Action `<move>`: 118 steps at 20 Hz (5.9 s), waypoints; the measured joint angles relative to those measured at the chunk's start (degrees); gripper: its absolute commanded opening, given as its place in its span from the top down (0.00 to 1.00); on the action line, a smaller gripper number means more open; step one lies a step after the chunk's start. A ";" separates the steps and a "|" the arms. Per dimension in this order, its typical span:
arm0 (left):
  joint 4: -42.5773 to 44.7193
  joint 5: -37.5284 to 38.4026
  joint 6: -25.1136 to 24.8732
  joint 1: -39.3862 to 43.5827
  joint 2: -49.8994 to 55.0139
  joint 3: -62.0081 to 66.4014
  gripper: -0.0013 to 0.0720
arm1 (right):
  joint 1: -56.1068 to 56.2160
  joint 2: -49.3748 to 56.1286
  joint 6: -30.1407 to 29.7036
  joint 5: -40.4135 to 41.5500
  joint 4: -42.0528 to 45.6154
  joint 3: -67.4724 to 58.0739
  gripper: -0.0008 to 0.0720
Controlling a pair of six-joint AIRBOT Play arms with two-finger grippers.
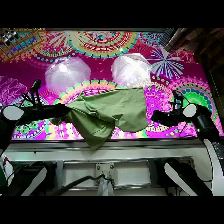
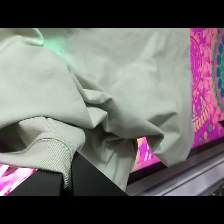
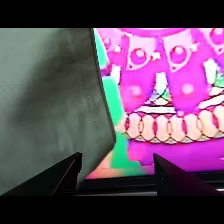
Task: Fold the clothes and pants, and hang the long-sleeved shirts on hangers.
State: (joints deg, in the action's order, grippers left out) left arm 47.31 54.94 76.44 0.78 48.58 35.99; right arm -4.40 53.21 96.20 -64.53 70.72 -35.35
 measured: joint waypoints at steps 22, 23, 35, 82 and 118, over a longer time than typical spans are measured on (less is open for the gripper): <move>-0.02 0.02 -0.44 -0.15 -0.63 1.33 0.97 | 8.44 12.57 -5.75 10.99 -19.17 0.96 0.96; -0.02 0.11 -0.44 -0.20 -1.05 2.58 0.97 | 8.48 11.32 -5.86 11.39 -19.43 -0.09 0.96; -0.15 -4.76 -0.44 -10.86 -12.55 39.56 0.98 | -2.34 -13.42 -5.70 11.65 -19.47 -32.15 0.96; -0.76 2.29 -12.15 -14.05 49.13 43.36 0.43 | 0.13 29.55 -5.49 12.07 -1.57 -27.82 0.56; 2.12 16.09 -13.09 -13.00 56.54 43.28 0.97 | -3.63 15.76 -4.59 14.29 2.51 -21.70 0.55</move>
State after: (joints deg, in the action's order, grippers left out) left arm 49.43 71.02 63.35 -12.23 105.12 79.26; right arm -8.03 68.97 91.61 -50.24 73.23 -57.06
